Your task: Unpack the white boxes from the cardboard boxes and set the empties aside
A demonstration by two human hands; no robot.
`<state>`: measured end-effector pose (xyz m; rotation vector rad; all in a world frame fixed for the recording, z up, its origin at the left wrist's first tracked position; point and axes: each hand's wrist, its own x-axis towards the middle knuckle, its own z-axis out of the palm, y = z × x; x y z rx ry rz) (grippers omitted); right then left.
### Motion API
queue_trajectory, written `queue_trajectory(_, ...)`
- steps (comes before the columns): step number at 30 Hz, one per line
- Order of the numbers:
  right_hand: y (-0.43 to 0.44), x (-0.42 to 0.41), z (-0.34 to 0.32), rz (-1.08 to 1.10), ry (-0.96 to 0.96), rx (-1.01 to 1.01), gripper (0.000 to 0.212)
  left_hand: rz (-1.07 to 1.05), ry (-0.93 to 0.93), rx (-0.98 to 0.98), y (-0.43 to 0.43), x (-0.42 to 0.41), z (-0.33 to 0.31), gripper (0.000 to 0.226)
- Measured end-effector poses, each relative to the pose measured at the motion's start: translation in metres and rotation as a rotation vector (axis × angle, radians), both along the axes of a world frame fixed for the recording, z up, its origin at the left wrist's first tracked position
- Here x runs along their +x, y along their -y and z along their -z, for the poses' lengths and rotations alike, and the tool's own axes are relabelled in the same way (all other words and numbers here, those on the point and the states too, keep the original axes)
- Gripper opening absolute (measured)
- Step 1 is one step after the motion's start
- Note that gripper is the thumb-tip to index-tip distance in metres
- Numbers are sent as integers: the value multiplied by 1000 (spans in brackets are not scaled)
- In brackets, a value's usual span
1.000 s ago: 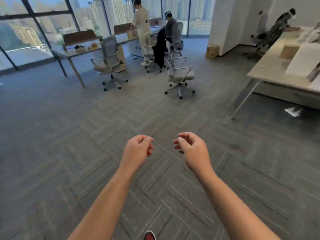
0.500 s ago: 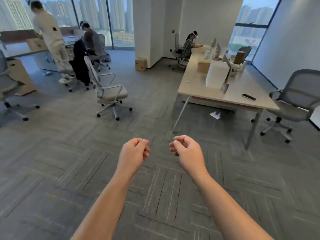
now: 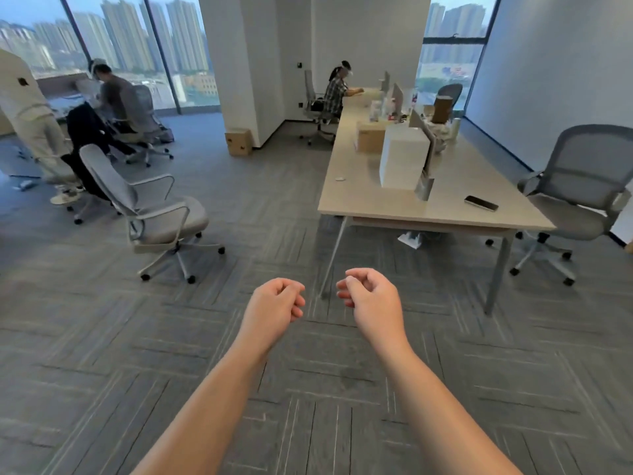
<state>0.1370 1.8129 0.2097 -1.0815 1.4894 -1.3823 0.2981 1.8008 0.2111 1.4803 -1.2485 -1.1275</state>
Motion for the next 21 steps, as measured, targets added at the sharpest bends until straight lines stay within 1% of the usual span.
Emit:
queue_trajectory(3,82,1,-11,-45,6,-10,12,-52,-8,-2,71,-3,-9,17)
queue_trajectory(6,155,17,-22,-102,-4,-6,13,-102,0,-5,131,11,-17,18)
queue_trajectory(9,221,43,-25,-170,-36,5,13,-156,-9,1,191,39,-16,18)
queue_trajectory(14,345,95,-11,-228,-87,-8,14,-239,-84,-11,314,99,4,16)
queue_trajectory(21,526,163,-9,-176,-119,3,14,-177,-126,12,512,161,5,18)
